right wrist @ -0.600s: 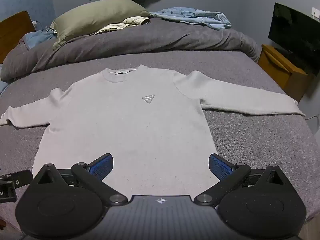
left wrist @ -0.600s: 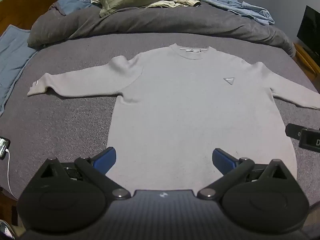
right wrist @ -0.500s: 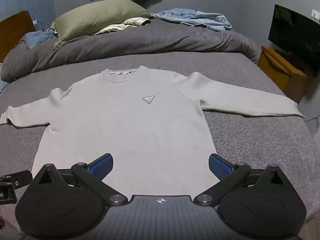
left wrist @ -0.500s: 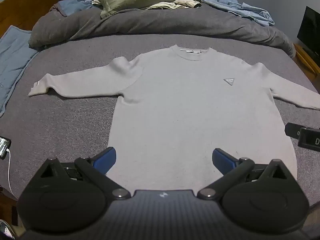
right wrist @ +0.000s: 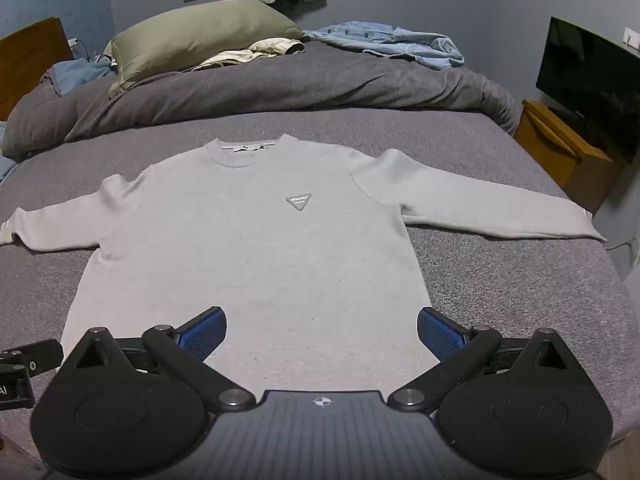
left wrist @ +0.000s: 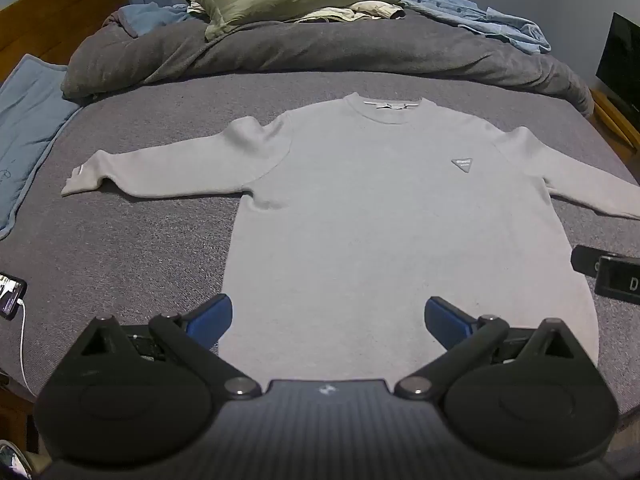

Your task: Fold small clothes

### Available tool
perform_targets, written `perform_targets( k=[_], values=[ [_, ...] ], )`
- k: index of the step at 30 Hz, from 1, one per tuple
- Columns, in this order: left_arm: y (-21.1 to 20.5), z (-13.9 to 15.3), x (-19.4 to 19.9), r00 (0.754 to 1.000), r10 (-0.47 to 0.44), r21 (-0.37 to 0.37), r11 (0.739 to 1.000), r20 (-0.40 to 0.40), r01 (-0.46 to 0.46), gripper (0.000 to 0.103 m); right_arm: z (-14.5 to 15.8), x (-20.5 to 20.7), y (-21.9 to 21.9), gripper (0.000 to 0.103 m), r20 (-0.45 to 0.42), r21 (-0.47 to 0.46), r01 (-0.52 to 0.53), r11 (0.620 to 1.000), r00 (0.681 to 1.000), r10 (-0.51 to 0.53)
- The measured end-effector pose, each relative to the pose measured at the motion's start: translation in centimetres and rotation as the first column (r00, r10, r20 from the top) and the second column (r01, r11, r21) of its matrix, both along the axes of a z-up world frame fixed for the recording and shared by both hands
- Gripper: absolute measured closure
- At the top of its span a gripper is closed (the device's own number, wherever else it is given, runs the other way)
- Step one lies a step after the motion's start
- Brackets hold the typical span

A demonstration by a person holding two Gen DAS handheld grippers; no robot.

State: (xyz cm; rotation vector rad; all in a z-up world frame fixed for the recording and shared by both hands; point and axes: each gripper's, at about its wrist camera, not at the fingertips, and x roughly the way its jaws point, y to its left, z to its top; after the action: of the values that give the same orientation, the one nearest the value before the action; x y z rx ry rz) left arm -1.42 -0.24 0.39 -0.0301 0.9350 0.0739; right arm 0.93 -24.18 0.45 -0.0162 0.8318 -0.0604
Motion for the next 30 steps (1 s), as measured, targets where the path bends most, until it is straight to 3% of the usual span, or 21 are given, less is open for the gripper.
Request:
perform_targets(
  k=[30],
  values=[
    [0.12, -0.25, -0.04, 1.000, 0.007, 0.009, 1.000, 0.006, -0.007, 0.000, -0.04, -0.14, 0.31, 0.000, 0.005, -0.013, 0.003, 1.000, 1.000, -0.003]
  ],
)
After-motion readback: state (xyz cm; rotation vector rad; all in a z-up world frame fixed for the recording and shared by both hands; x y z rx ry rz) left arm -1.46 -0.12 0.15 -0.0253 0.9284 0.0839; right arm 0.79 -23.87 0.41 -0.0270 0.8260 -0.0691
